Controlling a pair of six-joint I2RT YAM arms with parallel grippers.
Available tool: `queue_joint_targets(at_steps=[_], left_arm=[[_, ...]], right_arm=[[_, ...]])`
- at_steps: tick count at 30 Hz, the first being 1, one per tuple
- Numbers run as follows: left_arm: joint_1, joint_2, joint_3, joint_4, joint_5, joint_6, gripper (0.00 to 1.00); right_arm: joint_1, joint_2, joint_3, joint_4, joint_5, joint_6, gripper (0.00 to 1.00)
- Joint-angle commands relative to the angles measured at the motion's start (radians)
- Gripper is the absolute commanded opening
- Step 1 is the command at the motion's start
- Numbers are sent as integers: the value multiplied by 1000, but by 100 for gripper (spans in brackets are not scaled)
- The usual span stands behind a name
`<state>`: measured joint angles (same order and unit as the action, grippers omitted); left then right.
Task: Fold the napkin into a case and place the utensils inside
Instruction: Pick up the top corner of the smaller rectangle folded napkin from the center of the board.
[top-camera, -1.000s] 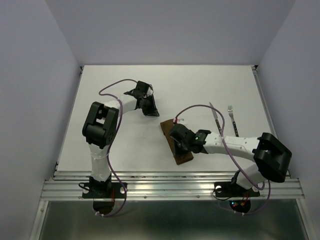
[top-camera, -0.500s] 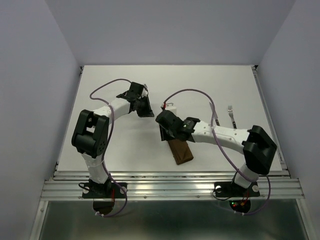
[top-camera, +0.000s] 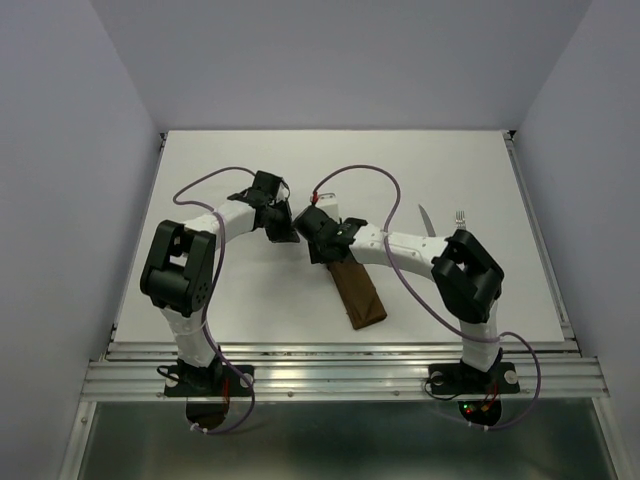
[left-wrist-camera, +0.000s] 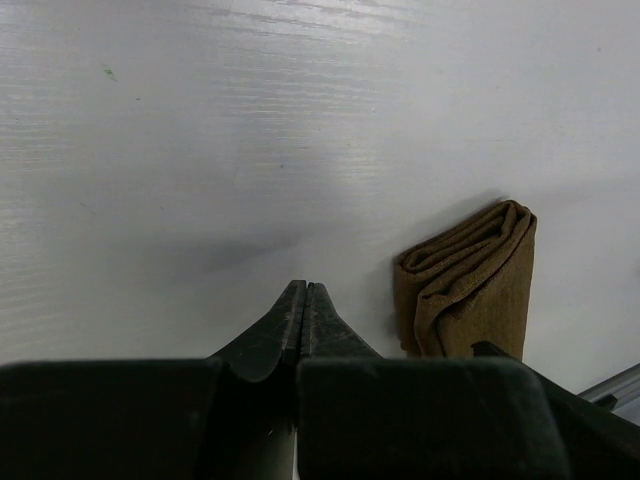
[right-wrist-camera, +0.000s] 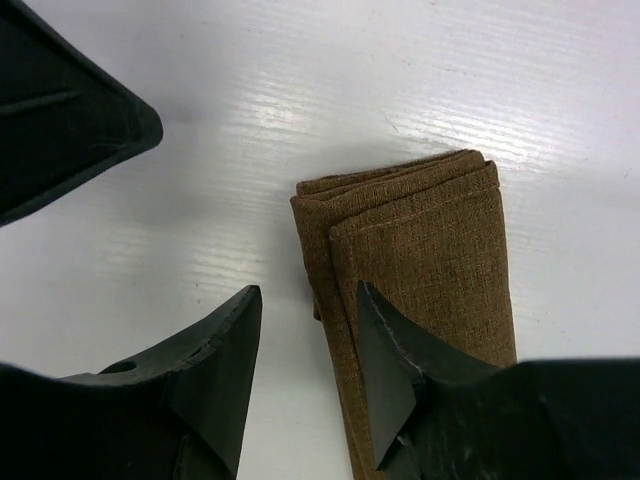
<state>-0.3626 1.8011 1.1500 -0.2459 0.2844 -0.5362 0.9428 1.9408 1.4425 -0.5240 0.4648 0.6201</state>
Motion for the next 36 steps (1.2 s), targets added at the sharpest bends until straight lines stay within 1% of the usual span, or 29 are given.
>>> queue_joint_targets(at_steps=[1, 5, 13, 21, 25, 28, 30, 32, 36], left_arm=[[1, -60, -15, 5, 7, 2, 1], [2, -59, -18, 8, 10, 4, 1], [2, -39, -10, 17, 42, 2, 1], [2, -39, -10, 17, 50, 2, 1], [1, -39, -10, 20, 53, 2, 1], [2, -40, -10, 20, 53, 4, 1], [2, -37, -10, 20, 53, 4, 1], [2, -36, -9, 22, 55, 2, 1], [2, -36, -10, 22, 56, 2, 1]], right_arm=[[1, 33, 56, -7, 74, -13, 49], [1, 61, 67, -7, 115, -26, 49], [1, 102, 111, -1, 104, -63, 47], [1, 119, 125, -1, 107, -62, 37], [1, 126, 122, -2, 112, -60, 36], [1, 130, 122, -4, 115, -60, 41], [1, 135, 122, -5, 118, -60, 41], [1, 139, 124, -7, 120, -60, 39], [1, 139, 124, -11, 129, -57, 26]])
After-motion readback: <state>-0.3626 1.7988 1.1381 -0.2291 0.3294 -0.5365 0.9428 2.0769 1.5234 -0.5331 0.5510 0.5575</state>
